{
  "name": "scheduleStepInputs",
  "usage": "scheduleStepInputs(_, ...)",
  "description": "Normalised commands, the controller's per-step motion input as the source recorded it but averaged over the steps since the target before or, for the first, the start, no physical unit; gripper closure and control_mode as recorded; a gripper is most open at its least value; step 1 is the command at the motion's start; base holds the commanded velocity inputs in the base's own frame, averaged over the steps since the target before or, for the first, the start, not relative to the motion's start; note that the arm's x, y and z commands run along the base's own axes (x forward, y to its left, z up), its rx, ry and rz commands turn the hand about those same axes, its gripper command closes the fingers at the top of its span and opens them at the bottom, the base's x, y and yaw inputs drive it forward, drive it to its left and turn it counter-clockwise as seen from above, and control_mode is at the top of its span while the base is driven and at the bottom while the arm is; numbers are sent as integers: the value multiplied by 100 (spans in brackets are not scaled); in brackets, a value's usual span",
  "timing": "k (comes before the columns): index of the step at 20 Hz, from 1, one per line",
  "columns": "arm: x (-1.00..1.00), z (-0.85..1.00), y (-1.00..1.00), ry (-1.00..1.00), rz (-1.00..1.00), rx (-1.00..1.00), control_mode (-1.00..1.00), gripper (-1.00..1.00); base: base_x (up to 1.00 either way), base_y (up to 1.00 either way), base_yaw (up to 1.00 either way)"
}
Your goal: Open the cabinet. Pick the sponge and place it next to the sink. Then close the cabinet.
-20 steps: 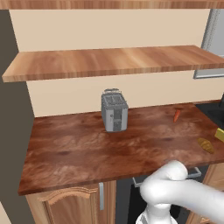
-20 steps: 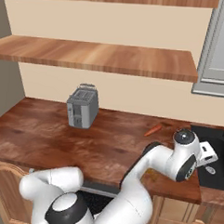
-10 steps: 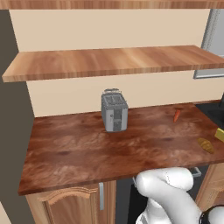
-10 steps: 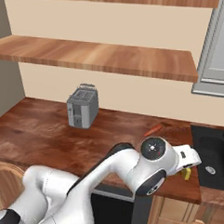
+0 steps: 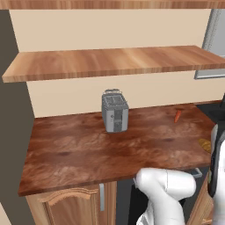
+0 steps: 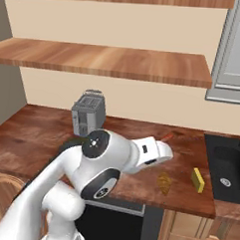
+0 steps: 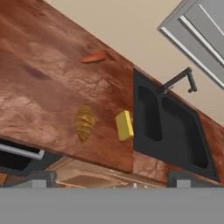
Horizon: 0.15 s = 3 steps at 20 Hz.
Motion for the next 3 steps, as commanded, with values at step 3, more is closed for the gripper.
scheduleStepInputs(3, -3, 40, 100, 2, 0, 0, -100, -100, 0, 0, 0)
